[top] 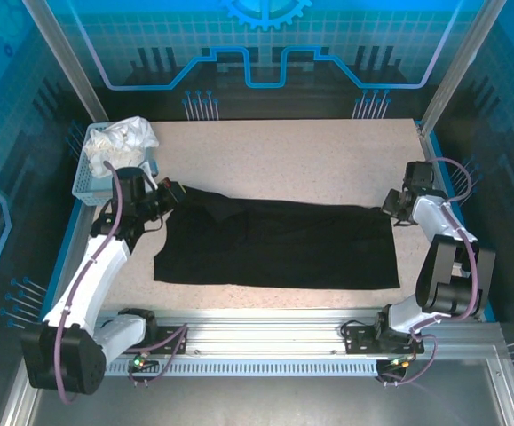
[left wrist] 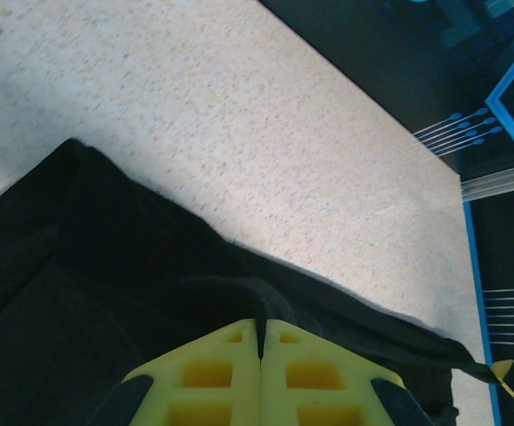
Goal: Fold the inside-out t-shirt
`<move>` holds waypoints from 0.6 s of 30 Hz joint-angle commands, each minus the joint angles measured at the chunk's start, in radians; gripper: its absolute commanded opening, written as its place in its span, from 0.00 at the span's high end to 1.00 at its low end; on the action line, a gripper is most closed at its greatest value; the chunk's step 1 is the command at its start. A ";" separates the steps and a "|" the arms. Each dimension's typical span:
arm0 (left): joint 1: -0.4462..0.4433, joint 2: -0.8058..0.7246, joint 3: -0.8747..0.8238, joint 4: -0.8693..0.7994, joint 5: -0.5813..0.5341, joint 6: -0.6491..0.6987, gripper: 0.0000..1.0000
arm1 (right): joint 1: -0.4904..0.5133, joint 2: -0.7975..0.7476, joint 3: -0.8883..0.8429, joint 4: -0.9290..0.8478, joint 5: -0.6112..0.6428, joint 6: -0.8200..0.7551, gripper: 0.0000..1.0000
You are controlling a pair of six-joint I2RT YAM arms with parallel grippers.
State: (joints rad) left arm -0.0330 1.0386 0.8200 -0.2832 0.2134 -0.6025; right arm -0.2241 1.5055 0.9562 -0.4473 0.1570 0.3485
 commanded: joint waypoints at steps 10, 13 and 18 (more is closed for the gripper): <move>0.012 -0.245 -0.226 -0.162 0.015 -0.044 1.00 | -0.025 -0.086 -0.148 -0.030 -0.011 0.052 0.96; 0.012 -0.275 -0.286 -0.173 0.031 -0.062 1.00 | -0.027 -0.083 -0.182 -0.025 -0.017 0.075 0.95; 0.012 -0.319 -0.331 -0.188 0.041 -0.068 1.00 | -0.037 -0.110 -0.209 -0.007 0.003 0.095 0.91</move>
State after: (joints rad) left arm -0.0288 0.7498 0.5049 -0.4538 0.2184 -0.6510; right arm -0.2371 1.4342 0.7547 -0.4599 0.1467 0.4141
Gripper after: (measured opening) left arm 0.053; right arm 0.073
